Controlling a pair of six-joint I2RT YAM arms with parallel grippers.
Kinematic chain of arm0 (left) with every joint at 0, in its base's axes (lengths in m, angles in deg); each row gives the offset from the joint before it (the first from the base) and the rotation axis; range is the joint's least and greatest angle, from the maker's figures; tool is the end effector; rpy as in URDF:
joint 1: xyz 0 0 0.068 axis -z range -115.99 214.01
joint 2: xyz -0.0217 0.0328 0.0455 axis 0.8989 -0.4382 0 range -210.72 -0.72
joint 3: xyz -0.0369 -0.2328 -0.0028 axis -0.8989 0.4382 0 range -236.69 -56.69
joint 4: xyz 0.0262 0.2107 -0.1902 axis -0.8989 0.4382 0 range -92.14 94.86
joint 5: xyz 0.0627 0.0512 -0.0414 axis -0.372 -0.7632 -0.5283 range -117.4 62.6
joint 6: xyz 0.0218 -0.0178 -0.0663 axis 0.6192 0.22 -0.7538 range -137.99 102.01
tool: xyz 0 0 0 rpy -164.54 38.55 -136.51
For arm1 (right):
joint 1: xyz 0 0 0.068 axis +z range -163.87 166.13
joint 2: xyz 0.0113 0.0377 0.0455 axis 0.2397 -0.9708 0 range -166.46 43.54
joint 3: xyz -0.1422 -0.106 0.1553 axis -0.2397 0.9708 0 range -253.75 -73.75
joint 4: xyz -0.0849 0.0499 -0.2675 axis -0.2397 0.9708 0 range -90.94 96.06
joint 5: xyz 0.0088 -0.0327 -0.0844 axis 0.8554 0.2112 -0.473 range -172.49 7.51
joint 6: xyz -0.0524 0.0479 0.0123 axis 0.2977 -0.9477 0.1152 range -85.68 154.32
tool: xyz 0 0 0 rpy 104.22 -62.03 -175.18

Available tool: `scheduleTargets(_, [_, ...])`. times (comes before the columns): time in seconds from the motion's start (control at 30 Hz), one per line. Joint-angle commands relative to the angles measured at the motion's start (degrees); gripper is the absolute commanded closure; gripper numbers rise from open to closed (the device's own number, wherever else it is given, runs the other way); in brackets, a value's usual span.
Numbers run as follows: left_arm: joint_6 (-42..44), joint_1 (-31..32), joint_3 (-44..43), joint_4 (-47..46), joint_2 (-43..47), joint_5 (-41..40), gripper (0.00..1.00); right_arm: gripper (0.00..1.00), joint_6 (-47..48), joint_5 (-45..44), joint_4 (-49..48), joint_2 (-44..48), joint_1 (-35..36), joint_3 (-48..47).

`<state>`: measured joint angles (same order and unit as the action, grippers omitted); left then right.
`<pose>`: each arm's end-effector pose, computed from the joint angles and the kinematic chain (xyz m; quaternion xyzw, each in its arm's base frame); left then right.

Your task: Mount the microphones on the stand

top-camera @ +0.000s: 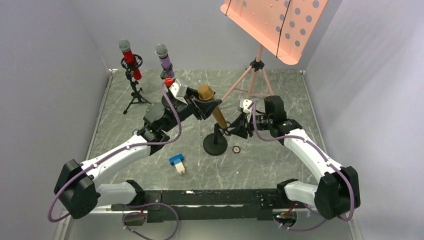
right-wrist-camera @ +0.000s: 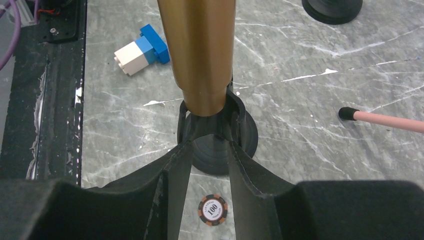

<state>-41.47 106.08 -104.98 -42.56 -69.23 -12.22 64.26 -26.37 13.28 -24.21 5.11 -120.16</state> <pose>0.2381 -0.2361 0.3317 0.1985 0.5422 -0.5036 0.6427 0.2631 0.1428 0.2175 -0.5207 0.6252 0.3779 0.4417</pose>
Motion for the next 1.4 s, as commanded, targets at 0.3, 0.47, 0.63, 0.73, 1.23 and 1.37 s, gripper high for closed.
scheduleTargets(0.3, [-3.2,-0.5,-1.1,-4.1,-1.9,3.1,1.0,0.56,1.1,2.0,-1.1,1.0,0.4,0.5])
scheduleTargets(0.47, [-3.1,-0.7,0.7,-4.0,-2.4,3.1,1.0,0.55,1.2,2.2,-1.1,1.0,0.4,0.6])
scheduleTargets(0.63, [-3.9,-1.1,2.4,-4.9,-3.5,3.5,1.0,0.55,1.3,2.3,-1.0,0.8,0.5,0.5])
scheduleTargets(0.73, [-4.9,-1.3,3.0,-6.4,-5.0,4.3,1.0,0.55,1.3,2.3,-1.1,0.9,0.5,0.6])
scheduleTargets(1.23, [-4.8,-1.5,4.4,-4.8,-9.3,8.2,1.0,0.49,3.2,1.9,0.8,2.1,0.4,0.1])
scheduleTargets(1.37, [-3.3,-1.5,5.4,-3.3,-9.7,8.0,1.0,0.45,5.3,1.4,2.6,3.3,0.2,-0.1])
